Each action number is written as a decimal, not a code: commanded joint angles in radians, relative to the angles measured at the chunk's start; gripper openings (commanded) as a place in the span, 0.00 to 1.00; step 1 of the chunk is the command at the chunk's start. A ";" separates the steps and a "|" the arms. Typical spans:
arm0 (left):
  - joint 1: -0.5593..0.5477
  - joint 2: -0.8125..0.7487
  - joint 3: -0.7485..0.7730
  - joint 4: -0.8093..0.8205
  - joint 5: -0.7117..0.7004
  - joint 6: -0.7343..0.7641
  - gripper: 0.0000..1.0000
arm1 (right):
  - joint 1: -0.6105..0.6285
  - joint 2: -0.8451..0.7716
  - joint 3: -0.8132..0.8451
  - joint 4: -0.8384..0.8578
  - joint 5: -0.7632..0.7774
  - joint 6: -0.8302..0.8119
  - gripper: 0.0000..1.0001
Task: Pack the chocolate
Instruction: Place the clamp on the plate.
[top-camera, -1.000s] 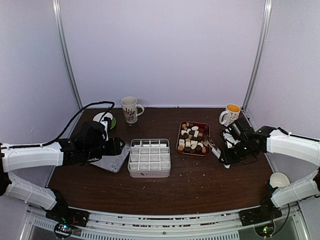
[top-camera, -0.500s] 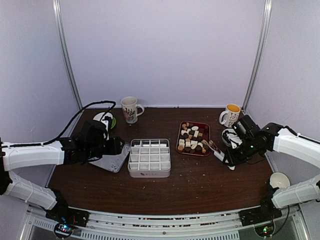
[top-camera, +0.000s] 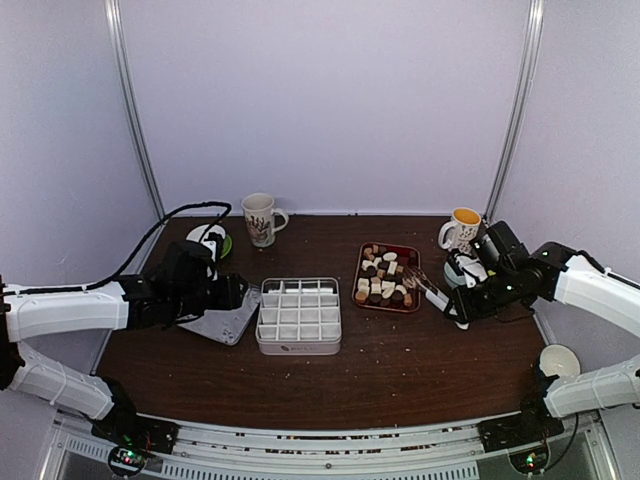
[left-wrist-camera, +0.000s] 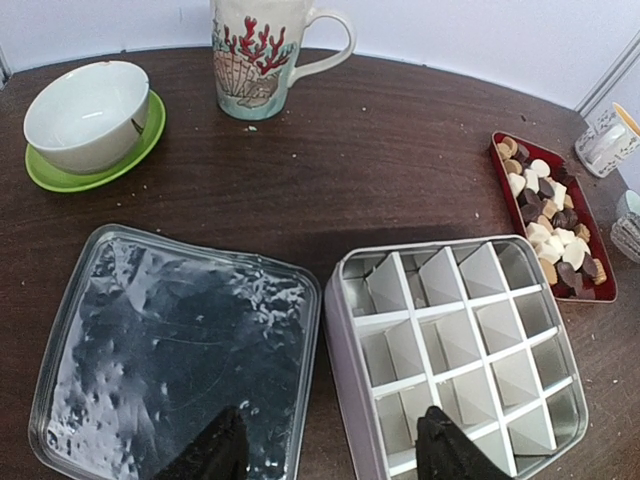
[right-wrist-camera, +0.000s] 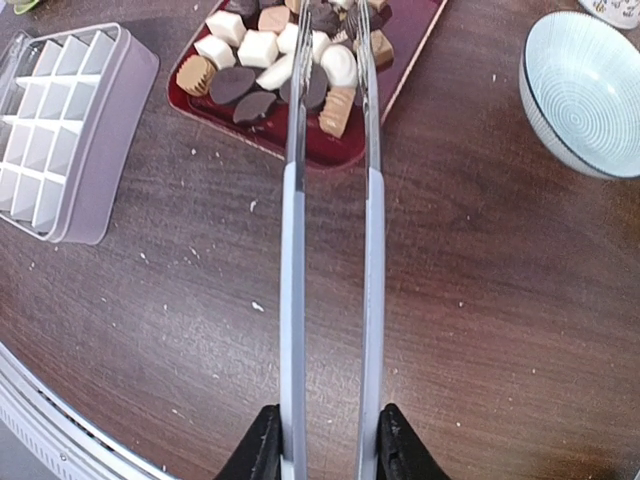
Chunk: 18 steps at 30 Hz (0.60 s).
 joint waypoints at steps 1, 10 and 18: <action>0.001 -0.017 0.027 0.008 -0.014 0.019 0.60 | 0.007 0.004 0.003 0.105 0.003 0.001 0.30; 0.001 -0.019 0.032 0.003 -0.018 0.024 0.60 | 0.007 0.038 -0.055 0.288 0.003 0.036 0.30; 0.001 -0.002 0.038 0.007 -0.014 0.026 0.60 | 0.021 0.208 -0.178 0.673 0.047 0.116 0.30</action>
